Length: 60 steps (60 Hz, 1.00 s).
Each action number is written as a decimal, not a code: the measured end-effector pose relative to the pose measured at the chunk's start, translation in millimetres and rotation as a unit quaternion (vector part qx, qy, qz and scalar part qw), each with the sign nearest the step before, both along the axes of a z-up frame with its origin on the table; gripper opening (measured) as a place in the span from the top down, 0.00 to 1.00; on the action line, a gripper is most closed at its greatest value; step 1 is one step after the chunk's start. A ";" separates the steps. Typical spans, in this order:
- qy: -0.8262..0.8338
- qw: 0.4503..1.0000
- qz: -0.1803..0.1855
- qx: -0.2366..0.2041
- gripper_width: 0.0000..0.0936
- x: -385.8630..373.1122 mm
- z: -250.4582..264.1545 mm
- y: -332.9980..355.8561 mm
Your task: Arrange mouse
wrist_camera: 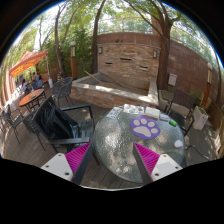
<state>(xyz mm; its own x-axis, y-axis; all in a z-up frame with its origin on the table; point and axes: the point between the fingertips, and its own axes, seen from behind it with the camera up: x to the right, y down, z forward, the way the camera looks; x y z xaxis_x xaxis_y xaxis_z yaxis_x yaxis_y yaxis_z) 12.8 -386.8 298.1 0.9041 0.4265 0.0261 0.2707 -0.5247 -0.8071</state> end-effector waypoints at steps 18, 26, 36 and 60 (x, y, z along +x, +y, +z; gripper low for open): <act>-0.011 0.997 -0.052 -0.060 0.11 90.9 -73.7 -3.3; -0.024 0.992 -0.097 -0.074 0.11 163.2 -132.2 28.0; -0.036 0.987 -0.145 -0.056 0.09 256.5 -187.2 102.1; 0.000 0.975 -0.217 -0.052 0.10 389.5 -300.2 303.2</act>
